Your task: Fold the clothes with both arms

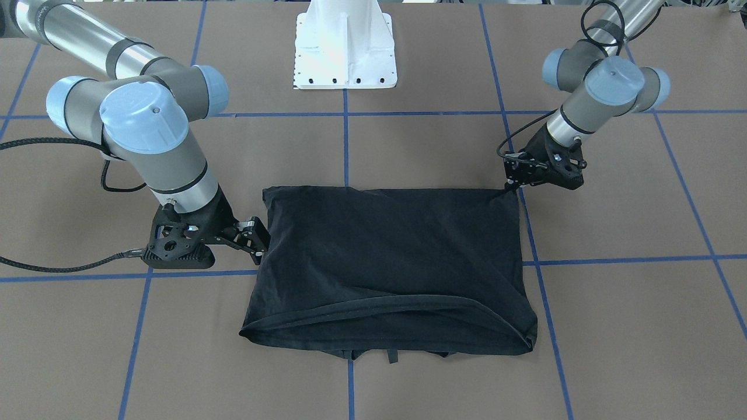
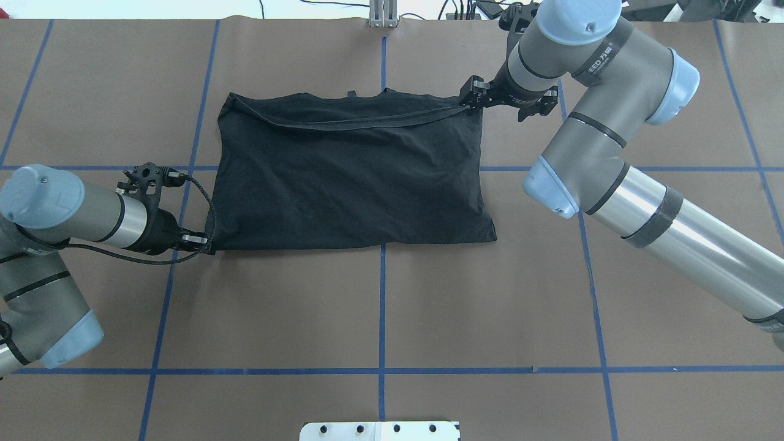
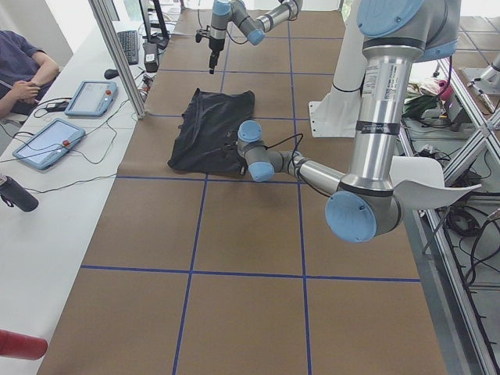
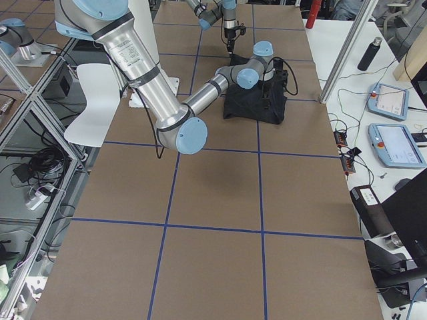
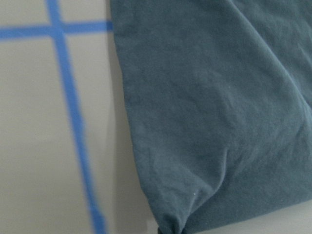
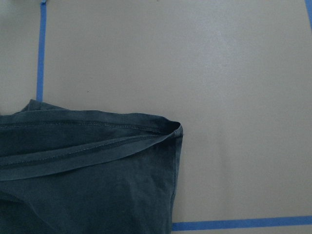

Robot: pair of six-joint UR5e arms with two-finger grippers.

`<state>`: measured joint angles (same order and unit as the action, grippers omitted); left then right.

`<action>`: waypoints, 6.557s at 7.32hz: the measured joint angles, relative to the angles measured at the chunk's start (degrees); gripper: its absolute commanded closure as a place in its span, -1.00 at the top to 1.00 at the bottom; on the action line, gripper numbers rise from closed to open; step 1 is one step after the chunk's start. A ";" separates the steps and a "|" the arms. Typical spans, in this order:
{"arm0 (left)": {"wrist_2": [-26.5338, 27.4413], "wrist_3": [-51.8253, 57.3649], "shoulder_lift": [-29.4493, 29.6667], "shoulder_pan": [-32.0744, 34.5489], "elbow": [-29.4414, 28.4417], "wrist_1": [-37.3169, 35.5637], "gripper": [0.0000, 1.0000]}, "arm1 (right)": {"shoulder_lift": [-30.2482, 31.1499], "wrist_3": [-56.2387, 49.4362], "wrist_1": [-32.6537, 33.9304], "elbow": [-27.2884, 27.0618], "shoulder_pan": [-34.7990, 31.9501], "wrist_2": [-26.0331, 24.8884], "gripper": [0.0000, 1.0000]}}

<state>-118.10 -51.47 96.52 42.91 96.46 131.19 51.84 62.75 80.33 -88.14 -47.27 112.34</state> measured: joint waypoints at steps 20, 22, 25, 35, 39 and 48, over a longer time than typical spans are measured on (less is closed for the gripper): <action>5.78 28.18 25.69 19.58 -38.55 5.39 1.00 | -23.27 8.08 -27.76 40.77 8.20 -9.52 0.68; 5.78 28.18 25.47 19.58 -38.54 5.42 1.00 | -25.94 8.09 -27.91 44.08 9.03 -10.90 0.62; 5.79 28.18 25.33 19.58 -38.55 5.44 1.00 | -27.16 8.09 -31.31 47.93 9.63 -12.27 0.39; 5.86 28.18 25.29 19.58 -38.63 5.39 1.00 | -27.48 8.09 -32.26 48.77 10.67 -12.90 -0.58; 5.86 28.10 25.29 19.58 -38.71 5.39 1.00 | -27.73 8.17 -32.30 48.73 10.94 -12.83 -1.00; 5.86 27.94 25.23 19.53 -38.63 5.41 1.00 | -11.31 10.41 -18.50 16.82 14.57 -12.46 -1.00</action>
<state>-112.24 -23.52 121.76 62.44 57.83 136.60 40.53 73.16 61.83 -71.32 -32.70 99.88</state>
